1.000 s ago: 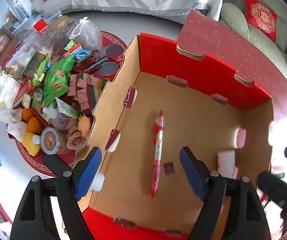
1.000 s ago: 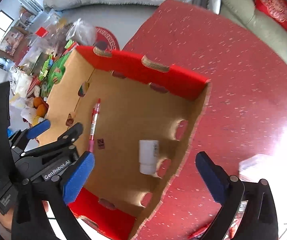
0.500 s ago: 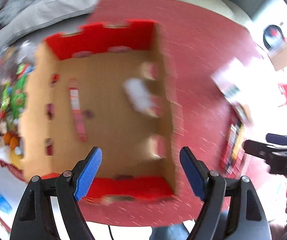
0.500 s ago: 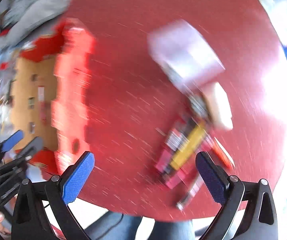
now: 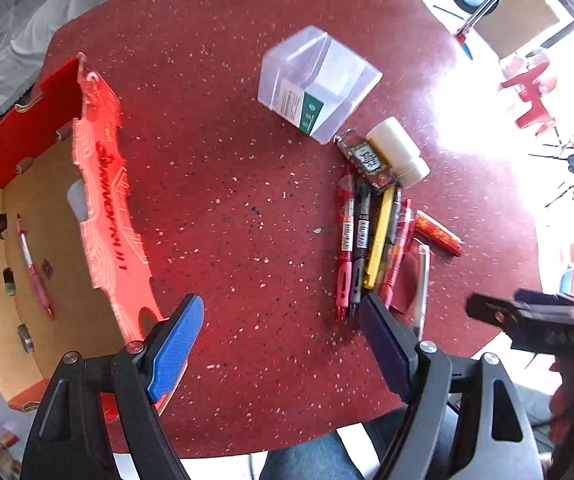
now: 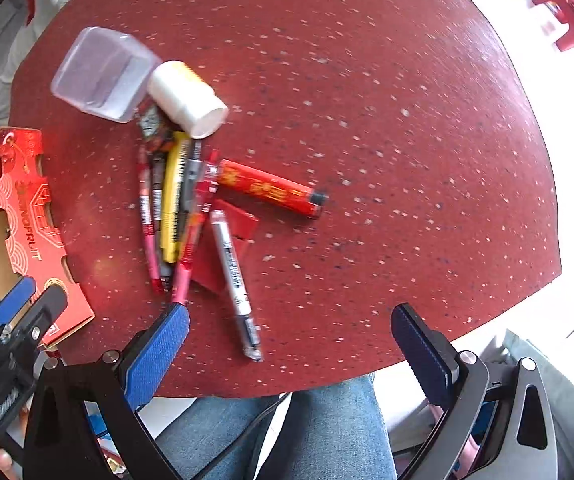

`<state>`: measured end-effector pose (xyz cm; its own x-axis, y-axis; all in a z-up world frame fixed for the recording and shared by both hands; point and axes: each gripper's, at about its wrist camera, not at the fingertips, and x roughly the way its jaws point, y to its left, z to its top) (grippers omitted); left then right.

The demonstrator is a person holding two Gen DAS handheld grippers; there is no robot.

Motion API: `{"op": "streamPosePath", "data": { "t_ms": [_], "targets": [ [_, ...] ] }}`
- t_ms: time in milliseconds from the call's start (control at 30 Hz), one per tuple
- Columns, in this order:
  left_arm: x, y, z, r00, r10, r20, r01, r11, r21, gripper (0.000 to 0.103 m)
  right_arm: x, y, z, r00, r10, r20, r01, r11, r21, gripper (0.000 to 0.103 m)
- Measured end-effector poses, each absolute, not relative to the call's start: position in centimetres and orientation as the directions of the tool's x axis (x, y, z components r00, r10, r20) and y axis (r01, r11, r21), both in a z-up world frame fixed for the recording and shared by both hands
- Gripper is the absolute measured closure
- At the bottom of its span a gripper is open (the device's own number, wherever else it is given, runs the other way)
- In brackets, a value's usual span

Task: Organize rigid objects
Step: 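Grasp another red pen with the left gripper while the right gripper grasps the red tube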

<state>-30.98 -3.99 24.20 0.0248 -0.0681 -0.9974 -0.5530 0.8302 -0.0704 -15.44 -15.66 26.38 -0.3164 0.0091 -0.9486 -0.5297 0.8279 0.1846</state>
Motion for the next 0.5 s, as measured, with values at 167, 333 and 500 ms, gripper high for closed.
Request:
{"op": "streamPosePath", "data": {
  "t_ms": [167,333,500],
  "targets": [
    [-27.4,-4.6,19.8,-0.039,-0.047,-0.998,-0.549,0.835,-0.018,0.02,-15.0,-17.3,25.3,-0.338,0.004,-0.941,-0.514,0.837,0.188,0.001],
    [-24.2,-4.1,17.2,-0.072,0.006,-0.997,-0.514,0.857,0.042,0.02,-13.9,-18.9,24.6,-0.339,-0.009,-0.941,-0.52,0.835,0.179,0.001],
    [-21.5,-3.0,15.7,-0.06,-0.011,-0.998,-0.466,0.885,0.018,0.02,-13.7,-19.7,23.8,-0.35,-0.02,-0.936,-0.527,0.83,0.18,0.001]
  ]
}}
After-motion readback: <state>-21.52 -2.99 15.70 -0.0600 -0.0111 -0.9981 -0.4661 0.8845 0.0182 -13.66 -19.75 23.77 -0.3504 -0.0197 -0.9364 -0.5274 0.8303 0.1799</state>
